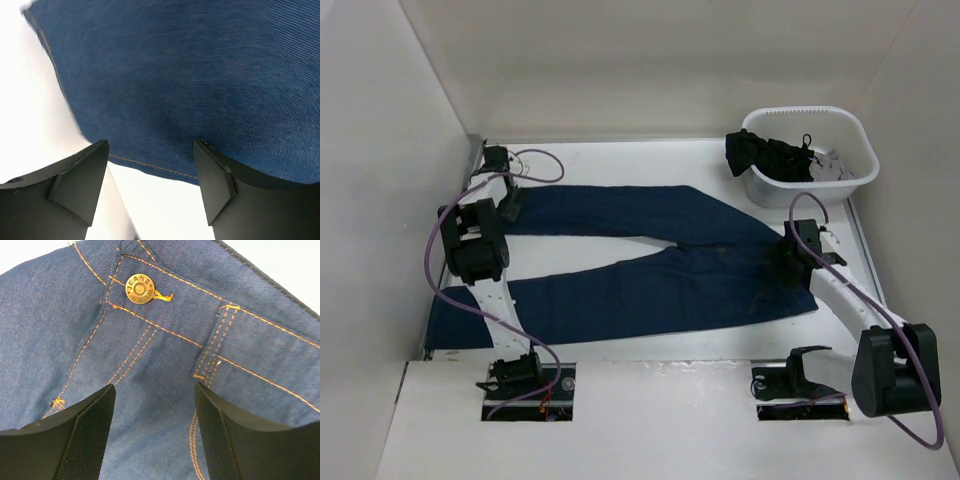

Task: Fold and stack the trousers
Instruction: Fold the trousers

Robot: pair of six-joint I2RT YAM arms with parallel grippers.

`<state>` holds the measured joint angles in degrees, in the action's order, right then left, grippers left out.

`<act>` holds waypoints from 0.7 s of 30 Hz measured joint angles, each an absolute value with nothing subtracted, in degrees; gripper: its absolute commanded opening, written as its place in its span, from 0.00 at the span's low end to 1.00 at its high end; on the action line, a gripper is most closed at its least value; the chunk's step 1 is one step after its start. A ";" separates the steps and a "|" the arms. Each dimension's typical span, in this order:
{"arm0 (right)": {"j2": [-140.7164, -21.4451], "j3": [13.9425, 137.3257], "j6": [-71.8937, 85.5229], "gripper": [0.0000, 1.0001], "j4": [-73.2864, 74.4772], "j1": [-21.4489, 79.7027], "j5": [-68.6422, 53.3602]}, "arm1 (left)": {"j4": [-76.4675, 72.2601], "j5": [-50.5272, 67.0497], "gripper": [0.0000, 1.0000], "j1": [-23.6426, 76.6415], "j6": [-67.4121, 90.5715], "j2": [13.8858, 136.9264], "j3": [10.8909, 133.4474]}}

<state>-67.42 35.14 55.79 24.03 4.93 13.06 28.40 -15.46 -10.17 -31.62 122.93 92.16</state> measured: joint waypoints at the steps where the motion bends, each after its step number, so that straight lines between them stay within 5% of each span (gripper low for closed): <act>1: -67.31 35.55 54.96 0.69 24.56 5.06 13.08 | 29.58 -15.75 0.70 -10.46 -33.06 121.27 89.91; 8: -82.65 58.54 38.85 0.73 28.29 13.02 13.50 | 39.79 -12.91 0.78 -10.90 -37.01 116.81 89.62; 16: -111.02 91.59 24.62 0.78 28.69 16.97 10.24 | 41.34 -11.46 0.79 -16.73 -34.00 123.72 116.22; 21: -118.87 95.66 22.44 0.91 31.14 16.97 10.04 | 42.92 -13.30 0.82 -19.59 -29.28 138.32 129.56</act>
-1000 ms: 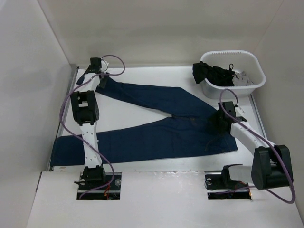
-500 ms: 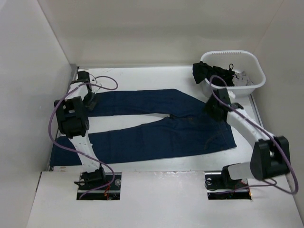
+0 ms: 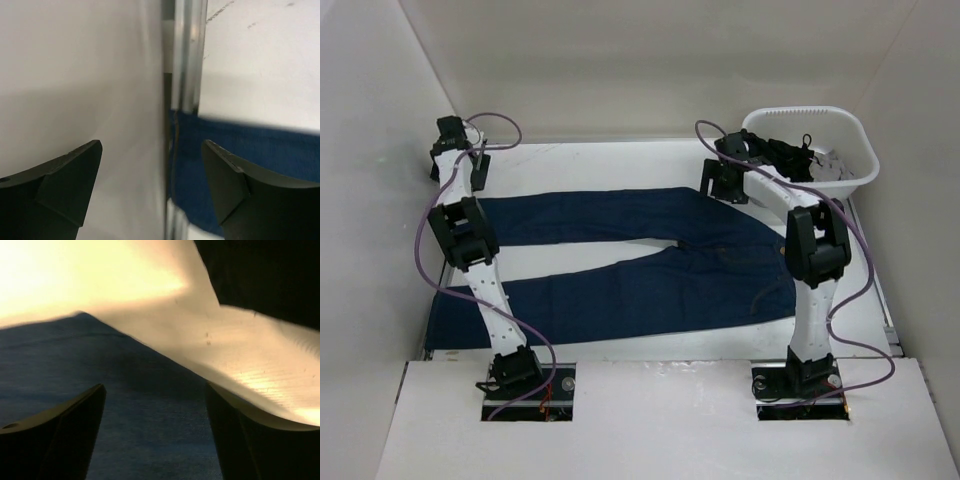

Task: Fold and stack the trousers
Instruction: Fold the trousers

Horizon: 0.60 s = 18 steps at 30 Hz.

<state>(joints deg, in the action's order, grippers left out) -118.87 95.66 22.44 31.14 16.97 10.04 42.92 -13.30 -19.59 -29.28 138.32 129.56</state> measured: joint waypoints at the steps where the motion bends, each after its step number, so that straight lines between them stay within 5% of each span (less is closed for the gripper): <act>1: -119.55 95.68 22.17 0.92 31.83 16.95 10.00 | 43.44 -13.28 0.82 -19.90 -28.25 141.08 131.55; 9: -121.54 97.78 21.76 0.92 37.85 16.84 8.99 | 48.45 -5.78 0.77 -20.49 -26.55 143.26 129.73; 12: -121.54 98.00 21.23 0.85 39.33 16.84 8.93 | 49.74 -3.25 0.64 -20.49 -28.49 139.31 123.00; 16: -121.80 98.72 20.34 0.41 41.45 16.84 8.19 | 51.11 -1.76 0.19 -20.45 -29.41 138.41 120.70; 18: -121.97 98.91 20.23 0.15 41.91 16.82 7.49 | 51.46 -1.28 0.09 -20.27 -29.65 138.17 119.85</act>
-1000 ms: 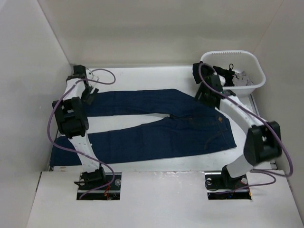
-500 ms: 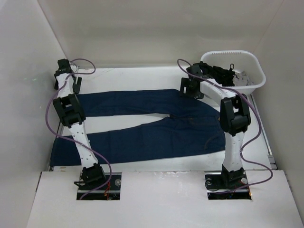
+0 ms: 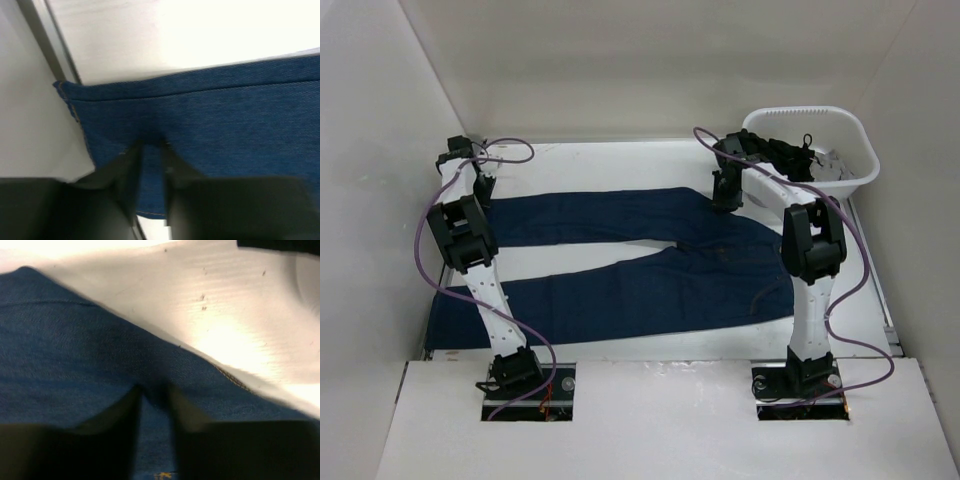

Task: Fold and stack the trousers
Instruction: Fold the trousers

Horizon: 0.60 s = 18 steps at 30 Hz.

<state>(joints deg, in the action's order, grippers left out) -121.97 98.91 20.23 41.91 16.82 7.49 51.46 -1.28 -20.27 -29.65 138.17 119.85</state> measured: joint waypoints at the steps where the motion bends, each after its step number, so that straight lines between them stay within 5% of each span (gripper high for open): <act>1: -121.99 98.91 20.40 0.05 42.09 16.80 7.03 | 51.37 -1.23 0.06 -20.14 -29.63 137.91 119.35; 7: -120.07 94.89 21.19 0.00 40.14 16.08 5.41 | 48.86 -2.79 0.02 -19.73 -29.34 136.35 116.49; 9: -117.16 91.39 21.39 0.00 38.85 15.92 5.08 | 48.18 -3.66 0.17 -19.75 -29.32 136.00 115.96; 13: -106.78 82.78 21.30 0.00 38.19 15.81 6.24 | 47.53 -3.62 0.70 -20.23 -29.30 134.37 114.54; 18: -92.90 72.03 20.25 0.00 38.28 14.57 7.92 | 47.77 -0.19 0.73 -21.17 -28.34 131.37 113.78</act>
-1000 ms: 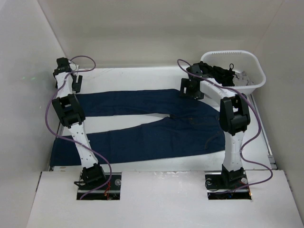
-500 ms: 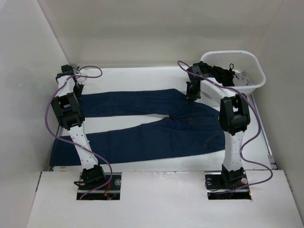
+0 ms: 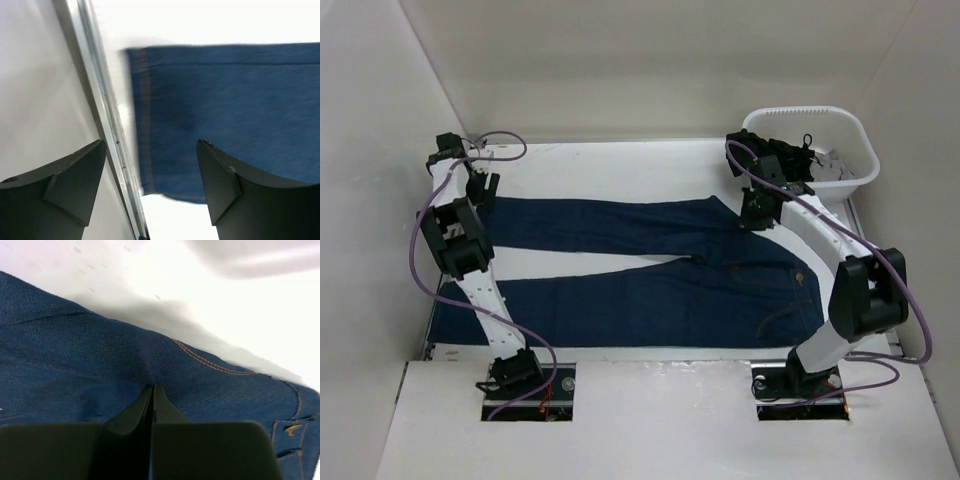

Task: Fold and stack the trousers
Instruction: Fold the trousers

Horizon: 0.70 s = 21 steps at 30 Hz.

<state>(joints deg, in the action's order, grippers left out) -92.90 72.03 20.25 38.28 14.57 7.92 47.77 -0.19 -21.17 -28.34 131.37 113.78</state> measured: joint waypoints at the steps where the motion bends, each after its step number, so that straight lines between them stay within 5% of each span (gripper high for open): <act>1: -91.92 71.00 19.97 0.00 38.54 14.22 8.12 | 47.81 0.36 0.73 -21.26 -28.12 131.26 114.21; 10: -97.78 71.81 16.80 0.00 38.35 14.17 9.87 | 51.77 7.57 0.73 -18.24 -25.23 141.01 130.34; 21: -98.50 73.56 15.81 0.00 38.50 14.85 11.44 | 55.79 5.54 0.70 -17.67 -20.08 143.81 131.74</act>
